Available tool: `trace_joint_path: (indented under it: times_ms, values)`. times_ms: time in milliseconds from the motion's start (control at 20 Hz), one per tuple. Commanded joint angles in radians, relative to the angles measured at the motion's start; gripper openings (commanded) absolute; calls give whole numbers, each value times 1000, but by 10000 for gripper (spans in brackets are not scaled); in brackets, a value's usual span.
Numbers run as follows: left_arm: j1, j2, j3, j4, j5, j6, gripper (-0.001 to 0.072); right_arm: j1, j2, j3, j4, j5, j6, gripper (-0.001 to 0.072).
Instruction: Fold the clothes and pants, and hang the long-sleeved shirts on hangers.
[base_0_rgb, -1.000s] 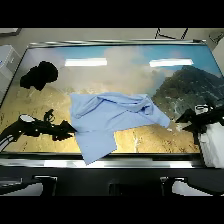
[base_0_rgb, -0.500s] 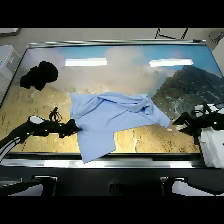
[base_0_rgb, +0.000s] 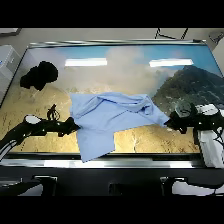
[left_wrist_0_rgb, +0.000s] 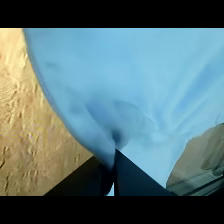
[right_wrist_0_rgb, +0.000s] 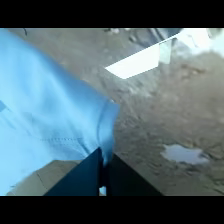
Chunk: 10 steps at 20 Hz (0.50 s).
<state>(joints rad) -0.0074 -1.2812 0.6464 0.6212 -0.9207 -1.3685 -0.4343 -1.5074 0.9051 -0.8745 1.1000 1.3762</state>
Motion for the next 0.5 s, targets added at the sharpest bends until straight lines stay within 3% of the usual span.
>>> trace_joint_path:
  times_ms: [0,200,450]
  values:
    - [3,43,10,1,-13,3,26,71,2,44,21,4,-13,43]
    - [65,209,208,10,-3,27,25,70,143,271,0,74,-30,43]
    - [193,461,778,12,125,66,27,70,467,697,-64,-162,-30,43]
